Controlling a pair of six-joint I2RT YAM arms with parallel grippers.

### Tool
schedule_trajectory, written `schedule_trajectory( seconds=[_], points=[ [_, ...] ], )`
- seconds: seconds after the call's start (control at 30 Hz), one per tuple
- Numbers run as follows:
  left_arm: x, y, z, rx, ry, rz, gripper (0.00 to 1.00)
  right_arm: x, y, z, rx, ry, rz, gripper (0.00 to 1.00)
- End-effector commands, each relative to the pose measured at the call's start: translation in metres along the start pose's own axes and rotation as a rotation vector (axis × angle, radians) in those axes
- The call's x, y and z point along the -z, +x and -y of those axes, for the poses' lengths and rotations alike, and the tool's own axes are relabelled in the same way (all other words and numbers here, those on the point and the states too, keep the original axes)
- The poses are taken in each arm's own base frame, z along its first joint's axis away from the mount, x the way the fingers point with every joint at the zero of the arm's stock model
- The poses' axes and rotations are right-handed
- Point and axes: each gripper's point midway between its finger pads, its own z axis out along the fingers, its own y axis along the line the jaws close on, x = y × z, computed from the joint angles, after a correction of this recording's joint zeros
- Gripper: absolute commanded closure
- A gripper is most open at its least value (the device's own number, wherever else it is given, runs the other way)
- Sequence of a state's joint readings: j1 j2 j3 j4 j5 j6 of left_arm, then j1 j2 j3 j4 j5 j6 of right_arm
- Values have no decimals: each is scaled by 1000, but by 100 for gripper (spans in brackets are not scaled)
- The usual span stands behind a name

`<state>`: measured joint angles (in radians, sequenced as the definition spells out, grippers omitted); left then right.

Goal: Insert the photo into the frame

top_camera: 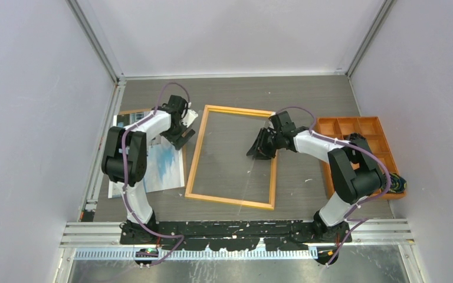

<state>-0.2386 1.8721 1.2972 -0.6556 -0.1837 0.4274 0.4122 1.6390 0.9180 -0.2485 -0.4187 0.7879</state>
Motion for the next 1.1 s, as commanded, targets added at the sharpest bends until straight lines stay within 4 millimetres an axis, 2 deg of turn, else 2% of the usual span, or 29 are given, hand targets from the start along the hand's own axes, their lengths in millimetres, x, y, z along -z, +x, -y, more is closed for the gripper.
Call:
schedule_trajectory(
  seconds=[0.0,0.03,0.1,0.23,0.43,0.57,0.73,0.9,0.97,1.0,1.07],
  points=[
    [-1,-7,-6,-3,-50,53,11,-7,-1,-5,-11,-44,-6,56],
    [0,-6,-4,-4,-43,56,11,-8,-2,-7,-29,-56,2,44],
    [0,-6,-1,-8,-35,58,11,-12,1,-5,-76,-64,0,35],
    [-1,-5,5,-19,-23,53,11,-18,1,-4,-169,-100,31,24],
    [-2,-6,5,-39,-25,45,12,-23,12,20,-266,-38,80,20],
    [0,-4,5,-47,-23,41,12,-23,29,35,-290,60,88,19],
    [2,-1,4,-60,-32,40,12,-6,49,50,-255,217,103,17],
    [6,-2,3,-60,-33,44,12,29,54,47,-211,239,134,11],
    [6,-3,2,-60,-35,45,11,34,59,42,-215,212,130,7],
    [7,-3,2,-60,-34,44,12,35,64,40,-211,197,127,1],
    [8,-3,2,-60,-32,46,12,33,74,34,-183,176,124,0]
  ],
)
